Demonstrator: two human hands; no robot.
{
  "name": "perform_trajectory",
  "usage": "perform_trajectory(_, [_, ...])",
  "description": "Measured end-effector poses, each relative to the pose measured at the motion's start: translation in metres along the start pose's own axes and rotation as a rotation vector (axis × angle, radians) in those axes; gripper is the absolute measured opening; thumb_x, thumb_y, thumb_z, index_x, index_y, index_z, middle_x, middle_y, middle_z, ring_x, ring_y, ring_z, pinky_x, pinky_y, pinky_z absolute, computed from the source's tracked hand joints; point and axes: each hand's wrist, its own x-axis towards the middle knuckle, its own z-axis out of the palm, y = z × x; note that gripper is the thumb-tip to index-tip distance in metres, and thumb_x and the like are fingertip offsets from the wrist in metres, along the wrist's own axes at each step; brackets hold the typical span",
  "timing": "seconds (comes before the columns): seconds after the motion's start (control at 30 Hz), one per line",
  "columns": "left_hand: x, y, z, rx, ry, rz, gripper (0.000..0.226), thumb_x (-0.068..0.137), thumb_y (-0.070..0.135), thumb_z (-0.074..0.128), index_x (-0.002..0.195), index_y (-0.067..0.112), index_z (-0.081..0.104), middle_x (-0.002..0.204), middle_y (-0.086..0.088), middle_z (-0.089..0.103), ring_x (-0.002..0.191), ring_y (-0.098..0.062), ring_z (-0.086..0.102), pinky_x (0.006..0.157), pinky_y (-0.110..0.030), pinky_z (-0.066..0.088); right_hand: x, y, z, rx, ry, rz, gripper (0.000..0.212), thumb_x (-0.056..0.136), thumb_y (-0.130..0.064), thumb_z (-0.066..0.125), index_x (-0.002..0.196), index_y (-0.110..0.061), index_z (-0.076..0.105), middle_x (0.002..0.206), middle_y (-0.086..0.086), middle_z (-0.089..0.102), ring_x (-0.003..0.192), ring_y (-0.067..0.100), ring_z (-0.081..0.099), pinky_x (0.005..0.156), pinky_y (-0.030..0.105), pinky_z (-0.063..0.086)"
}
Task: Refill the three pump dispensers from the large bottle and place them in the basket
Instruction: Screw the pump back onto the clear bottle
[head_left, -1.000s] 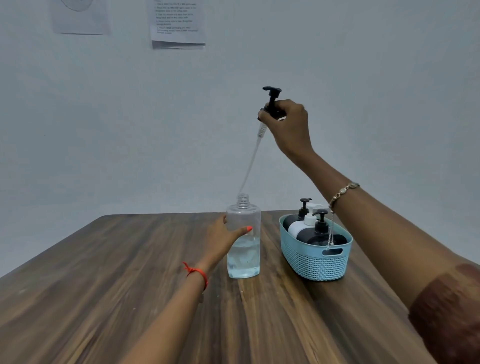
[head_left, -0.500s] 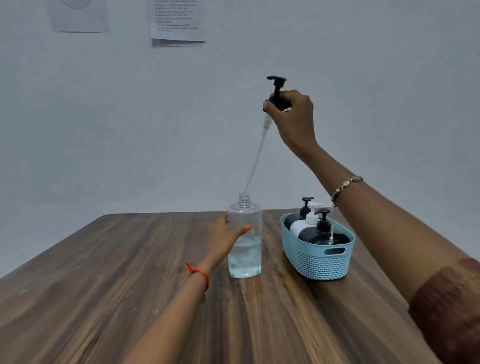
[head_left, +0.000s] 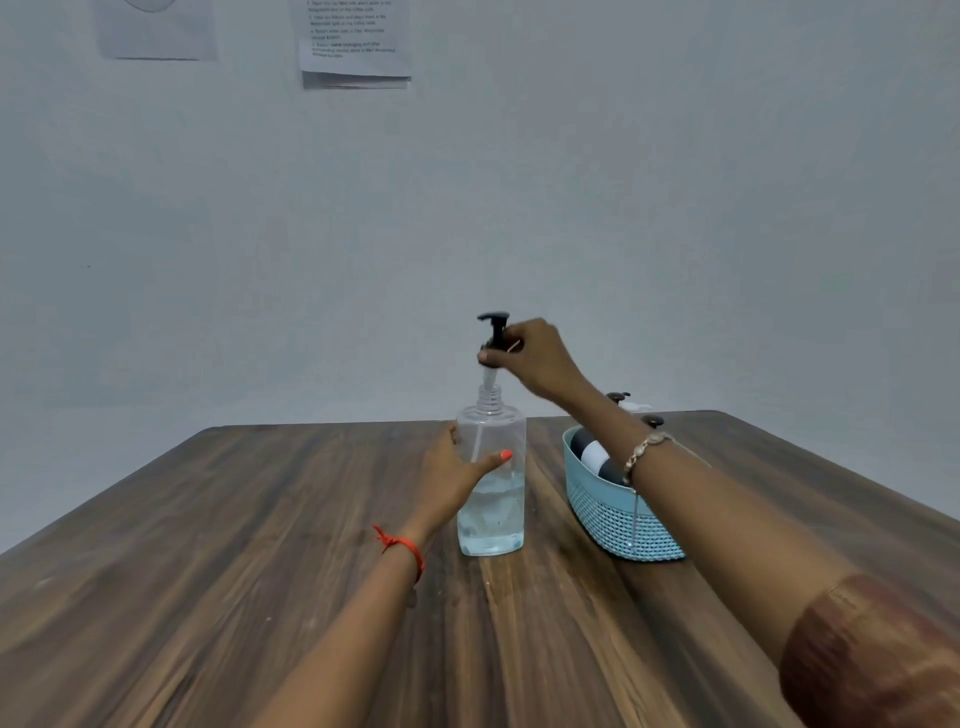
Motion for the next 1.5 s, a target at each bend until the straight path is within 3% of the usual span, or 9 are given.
perform_trajectory(0.23, [0.006,-0.009,0.006,-0.020,-0.024,-0.024,0.074,0.063,0.049,0.079,0.124,0.024,0.045,0.121,0.001,0.058,0.108,-0.016,0.059,0.094,-0.042,0.051,-0.017,0.025,0.020,0.159,0.022,0.083,0.020,0.071,-0.009,0.077,0.068,0.006,0.065,0.079,0.014,0.071,0.059,-0.002,0.057,0.051,0.003,0.038])
perform_trajectory(0.37, [0.006,-0.014,0.008,-0.039,-0.054,-0.027,0.082,0.061,0.056,0.076,0.127,0.025,0.039,0.124,0.003,0.056,0.111,-0.015,0.058,0.096,-0.043,0.050,-0.014,0.026,0.030,0.193,0.129,0.077,0.034,0.066,-0.016,0.083,0.062,0.000,0.053,0.067,0.022,0.058,0.064,0.017,0.066,0.059,0.022,0.045])
perform_trajectory(0.53, [0.005,-0.014,0.010,-0.053,-0.101,-0.032,0.067,0.078,0.038,0.071,0.129,0.024,0.030,0.128,-0.003,0.052,0.112,-0.016,0.057,0.097,-0.040,0.049,-0.014,0.027,0.047,0.194,0.246,0.084,0.041,0.067,-0.020,0.082,0.066,-0.010,0.042,0.061,-0.001,0.042,0.059,0.011,0.043,0.051,0.017,0.034])
perform_trajectory(0.67, [0.005,-0.014,0.011,-0.065,-0.117,-0.022,0.066,0.081,0.036,0.069,0.131,0.024,0.027,0.131,-0.005,0.049,0.118,-0.022,0.053,0.099,-0.043,0.047,-0.019,0.028,0.052,0.249,0.207,0.116,0.033,0.075,-0.027,0.076,0.085,-0.005,0.053,0.069,-0.003,0.054,0.064,0.006,0.048,0.054,0.012,0.035])
perform_trajectory(0.83, [0.005,-0.014,0.012,-0.077,-0.113,-0.025,0.070,0.083,0.031,0.067,0.136,0.019,0.023,0.130,-0.004,0.045,0.113,-0.019,0.052,0.094,-0.034,0.047,-0.024,0.030,0.046,0.300,0.175,0.098,0.031,0.085,-0.016,0.062,0.057,-0.006,0.064,0.042,-0.012,0.054,0.046,0.002,0.046,0.050,0.011,0.034])
perform_trajectory(0.93, [0.003,-0.014,0.012,-0.088,-0.104,-0.019,0.070,0.084,0.029,0.067,0.137,0.019,0.022,0.128,-0.003,0.044,0.112,-0.018,0.051,0.091,-0.030,0.045,-0.023,0.034,0.041,0.349,0.171,0.117,0.020,0.081,-0.018,0.069,0.072,0.000,0.070,0.061,0.003,0.064,0.054,0.002,0.053,0.052,0.008,0.037])
perform_trajectory(1.1, [0.002,-0.012,0.013,-0.097,-0.098,-0.009,0.069,0.084,0.029,0.066,0.137,0.018,0.023,0.126,-0.002,0.044,0.111,-0.017,0.051,0.091,-0.030,0.045,-0.022,0.037,0.042,0.342,0.148,0.166,0.037,0.074,-0.030,0.076,0.067,-0.010,0.046,0.064,-0.002,0.048,0.056,0.003,0.051,0.052,0.007,0.037])
perform_trajectory(1.23, [0.002,-0.011,0.013,-0.099,-0.096,-0.004,0.068,0.085,0.026,0.066,0.137,0.017,0.023,0.120,0.002,0.045,0.104,-0.012,0.051,0.087,-0.026,0.044,-0.020,0.039,0.036,0.535,0.056,0.199,0.007,0.086,-0.010,0.058,0.091,-0.007,0.062,0.093,0.009,0.064,0.088,0.020,0.062,0.081,0.029,0.048])
perform_trajectory(1.5, [0.001,-0.012,0.013,-0.071,-0.099,-0.003,0.070,0.084,0.030,0.066,0.138,0.017,0.022,0.127,-0.001,0.040,0.114,-0.017,0.047,0.093,-0.030,0.042,-0.022,0.044,0.039,0.474,0.087,0.201,0.029,0.071,-0.023,0.079,0.079,-0.011,0.053,0.079,0.002,0.059,0.076,0.016,0.060,0.075,0.029,0.047])
